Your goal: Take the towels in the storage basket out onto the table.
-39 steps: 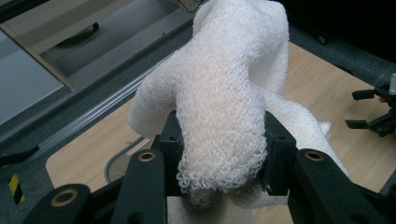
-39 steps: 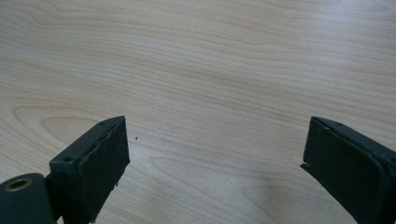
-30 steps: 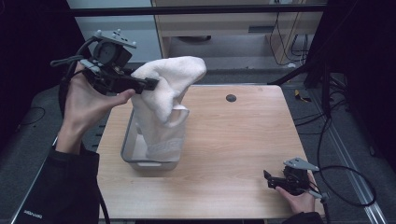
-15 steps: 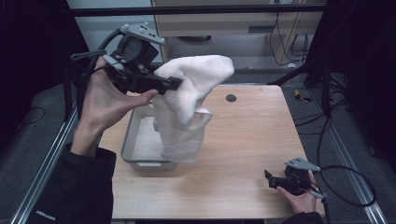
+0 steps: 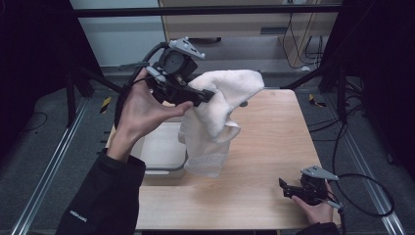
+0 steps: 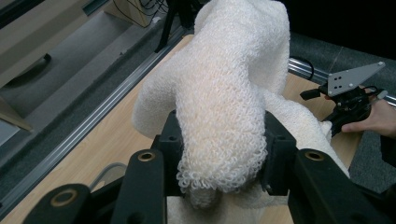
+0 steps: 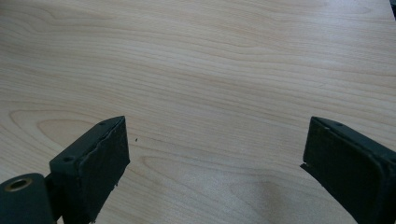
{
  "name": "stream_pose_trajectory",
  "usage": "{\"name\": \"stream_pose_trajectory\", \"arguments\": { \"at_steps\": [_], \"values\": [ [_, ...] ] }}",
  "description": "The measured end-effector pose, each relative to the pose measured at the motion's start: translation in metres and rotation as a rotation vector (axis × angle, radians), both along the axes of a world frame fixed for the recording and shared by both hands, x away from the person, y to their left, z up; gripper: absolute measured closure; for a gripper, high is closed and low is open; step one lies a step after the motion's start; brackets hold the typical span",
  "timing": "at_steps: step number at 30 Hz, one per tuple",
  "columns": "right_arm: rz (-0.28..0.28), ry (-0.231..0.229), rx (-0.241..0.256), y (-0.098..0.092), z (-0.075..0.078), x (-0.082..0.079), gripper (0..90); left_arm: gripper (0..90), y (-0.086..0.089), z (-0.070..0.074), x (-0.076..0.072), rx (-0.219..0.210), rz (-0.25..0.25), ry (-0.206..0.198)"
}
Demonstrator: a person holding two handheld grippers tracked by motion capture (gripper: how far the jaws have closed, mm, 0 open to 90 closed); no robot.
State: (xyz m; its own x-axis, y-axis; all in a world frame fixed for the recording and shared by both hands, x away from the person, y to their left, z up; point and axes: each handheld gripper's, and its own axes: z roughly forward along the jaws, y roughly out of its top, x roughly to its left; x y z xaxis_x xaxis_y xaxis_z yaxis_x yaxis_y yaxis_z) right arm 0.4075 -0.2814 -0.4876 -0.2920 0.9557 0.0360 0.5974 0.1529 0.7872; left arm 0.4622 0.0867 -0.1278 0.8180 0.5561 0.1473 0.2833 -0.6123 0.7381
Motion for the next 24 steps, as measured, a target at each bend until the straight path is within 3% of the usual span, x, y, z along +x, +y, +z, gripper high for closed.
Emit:
{"name": "stream_pose_trajectory", "arguments": {
  "at_steps": [17,24],
  "values": [
    [0.001,0.0,0.004,-0.002,-0.001,0.0,7.0,59.6,-0.04,-0.045,0.022,0.009,-0.064,0.032],
    [0.001,0.003,0.002,-0.001,-0.001,0.0,7.0,59.3,-0.049,-0.065,0.035,0.006,-0.049,0.042]
  ]
}}
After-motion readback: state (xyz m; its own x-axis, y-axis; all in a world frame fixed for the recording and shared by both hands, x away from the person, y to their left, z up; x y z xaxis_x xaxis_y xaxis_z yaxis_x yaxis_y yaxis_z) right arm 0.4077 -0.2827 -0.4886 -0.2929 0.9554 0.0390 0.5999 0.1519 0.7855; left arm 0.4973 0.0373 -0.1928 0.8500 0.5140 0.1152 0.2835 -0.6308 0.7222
